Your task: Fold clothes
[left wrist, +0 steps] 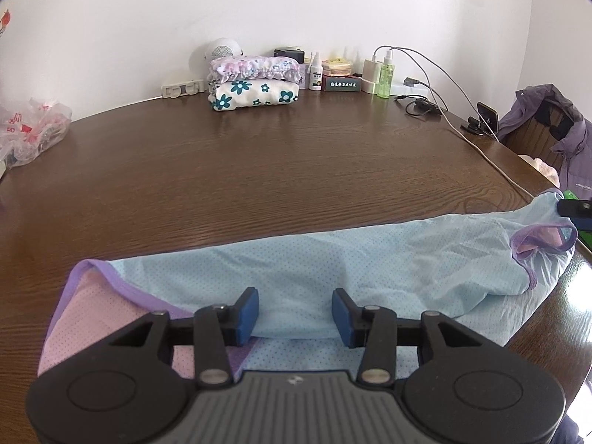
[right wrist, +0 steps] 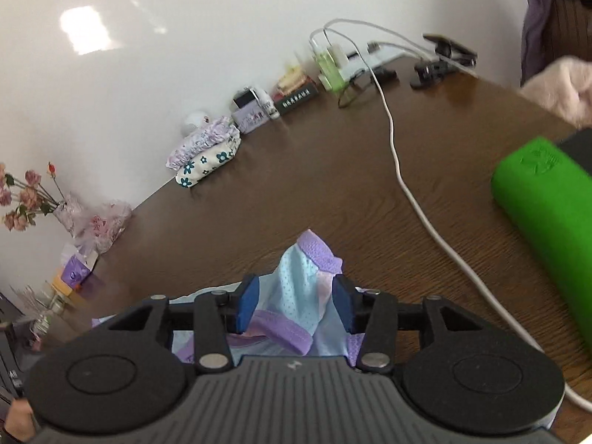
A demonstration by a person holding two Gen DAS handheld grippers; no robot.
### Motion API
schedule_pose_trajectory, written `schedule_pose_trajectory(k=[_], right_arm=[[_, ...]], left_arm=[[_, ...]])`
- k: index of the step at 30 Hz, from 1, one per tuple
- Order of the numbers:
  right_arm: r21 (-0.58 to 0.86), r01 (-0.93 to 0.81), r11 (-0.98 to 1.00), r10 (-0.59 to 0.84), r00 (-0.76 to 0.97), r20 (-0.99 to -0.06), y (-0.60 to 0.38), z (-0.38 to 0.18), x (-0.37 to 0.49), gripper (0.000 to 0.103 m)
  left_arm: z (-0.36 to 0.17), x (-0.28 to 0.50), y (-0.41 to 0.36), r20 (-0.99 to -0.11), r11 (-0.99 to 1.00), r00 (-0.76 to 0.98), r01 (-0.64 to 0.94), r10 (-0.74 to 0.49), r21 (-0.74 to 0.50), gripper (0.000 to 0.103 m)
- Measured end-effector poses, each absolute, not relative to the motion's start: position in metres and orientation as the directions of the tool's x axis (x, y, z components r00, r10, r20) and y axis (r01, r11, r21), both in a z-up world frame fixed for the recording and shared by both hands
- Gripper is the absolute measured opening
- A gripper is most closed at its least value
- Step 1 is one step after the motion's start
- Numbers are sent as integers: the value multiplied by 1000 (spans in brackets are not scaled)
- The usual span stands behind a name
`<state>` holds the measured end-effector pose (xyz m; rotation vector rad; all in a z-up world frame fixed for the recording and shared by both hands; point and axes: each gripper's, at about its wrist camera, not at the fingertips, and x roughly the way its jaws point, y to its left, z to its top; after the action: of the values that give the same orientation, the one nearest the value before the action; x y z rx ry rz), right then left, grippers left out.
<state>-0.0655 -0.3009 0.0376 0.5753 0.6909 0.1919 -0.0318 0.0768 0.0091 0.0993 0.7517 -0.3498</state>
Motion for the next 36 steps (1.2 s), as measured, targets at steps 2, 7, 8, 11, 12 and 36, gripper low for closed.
schedule_pose_trajectory(k=[2, 7, 8, 11, 12, 36], right_arm=[[623, 45, 781, 385, 751, -537, -303, 29, -55, 31], [605, 46, 795, 332, 802, -497, -311, 9, -61, 3], [582, 58, 811, 312, 798, -515, -311, 6, -64, 3], [548, 68, 834, 275, 809, -520, -312, 3, -75, 9], [532, 68, 844, 259, 816, -516, -311, 6, -76, 12], [166, -39, 985, 118, 859, -498, -284, 39, -71, 22]], left_arm=[[9, -32, 77, -683, 937, 675, 349, -278, -36, 45], [10, -31, 78, -686, 935, 670, 354, -283, -40, 45], [9, -31, 78, -686, 934, 670, 354, -283, -40, 45], [9, -32, 77, -684, 935, 674, 354, -281, -36, 46], [9, -32, 76, -683, 935, 675, 354, -280, -34, 46], [10, -44, -16, -674, 862, 603, 498, -427, -101, 41]])
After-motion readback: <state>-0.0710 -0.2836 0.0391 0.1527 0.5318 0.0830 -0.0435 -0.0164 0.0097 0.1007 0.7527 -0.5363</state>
